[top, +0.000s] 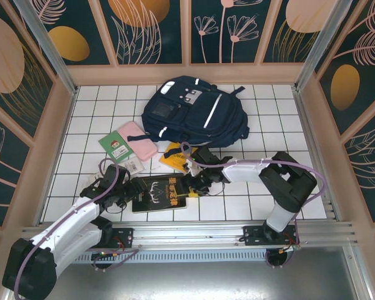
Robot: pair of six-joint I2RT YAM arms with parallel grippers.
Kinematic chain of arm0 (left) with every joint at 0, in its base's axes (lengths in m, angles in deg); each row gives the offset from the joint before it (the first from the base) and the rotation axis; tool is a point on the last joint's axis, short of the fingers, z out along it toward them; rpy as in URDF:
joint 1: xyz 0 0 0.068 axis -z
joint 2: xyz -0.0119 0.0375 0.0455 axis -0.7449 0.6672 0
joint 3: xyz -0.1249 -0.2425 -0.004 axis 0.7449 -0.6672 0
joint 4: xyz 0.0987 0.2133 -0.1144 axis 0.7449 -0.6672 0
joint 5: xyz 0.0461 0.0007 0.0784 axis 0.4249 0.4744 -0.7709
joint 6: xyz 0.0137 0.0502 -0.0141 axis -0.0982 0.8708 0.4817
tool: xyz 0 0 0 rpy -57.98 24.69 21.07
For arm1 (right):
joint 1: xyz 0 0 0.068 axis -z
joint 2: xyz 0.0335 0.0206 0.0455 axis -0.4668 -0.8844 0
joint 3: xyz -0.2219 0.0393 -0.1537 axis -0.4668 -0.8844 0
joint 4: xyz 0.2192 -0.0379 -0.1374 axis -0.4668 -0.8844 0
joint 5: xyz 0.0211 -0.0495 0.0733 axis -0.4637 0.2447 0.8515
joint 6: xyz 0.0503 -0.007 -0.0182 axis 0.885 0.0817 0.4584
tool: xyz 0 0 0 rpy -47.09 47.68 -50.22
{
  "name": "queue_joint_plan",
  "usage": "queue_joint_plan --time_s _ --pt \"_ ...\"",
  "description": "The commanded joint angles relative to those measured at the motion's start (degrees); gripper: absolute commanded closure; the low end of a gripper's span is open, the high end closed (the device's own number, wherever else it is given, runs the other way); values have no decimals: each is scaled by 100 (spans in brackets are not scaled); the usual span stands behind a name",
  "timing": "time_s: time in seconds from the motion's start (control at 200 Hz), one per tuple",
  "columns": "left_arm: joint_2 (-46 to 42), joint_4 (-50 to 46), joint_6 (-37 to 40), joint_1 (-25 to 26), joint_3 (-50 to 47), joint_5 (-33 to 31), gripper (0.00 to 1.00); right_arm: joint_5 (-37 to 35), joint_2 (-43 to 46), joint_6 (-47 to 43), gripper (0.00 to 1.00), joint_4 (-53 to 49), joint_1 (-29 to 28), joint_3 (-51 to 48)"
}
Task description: Pack books, pencil case, and school supplies into a backpack
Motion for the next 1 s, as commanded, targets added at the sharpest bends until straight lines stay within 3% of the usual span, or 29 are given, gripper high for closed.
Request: queue_joint_plan --time_s 0.0,0.44,0.601,0.766,0.996 --pt "189 849 -112 112 -350 698 25 185 -49 21 39 74 -98 252" --pt "189 1170 -229 235 -442 936 27 192 64 143 56 137 -59 382" --pt "128 1094 -211 240 -401 911 27 210 -132 299 66 436 48 210" --pt "-56 501 -114 239 -125 501 25 201 -56 406 100 533 207 49" --pt "-312 -315 242 240 653 -407 22 70 494 171 100 77 222 111"
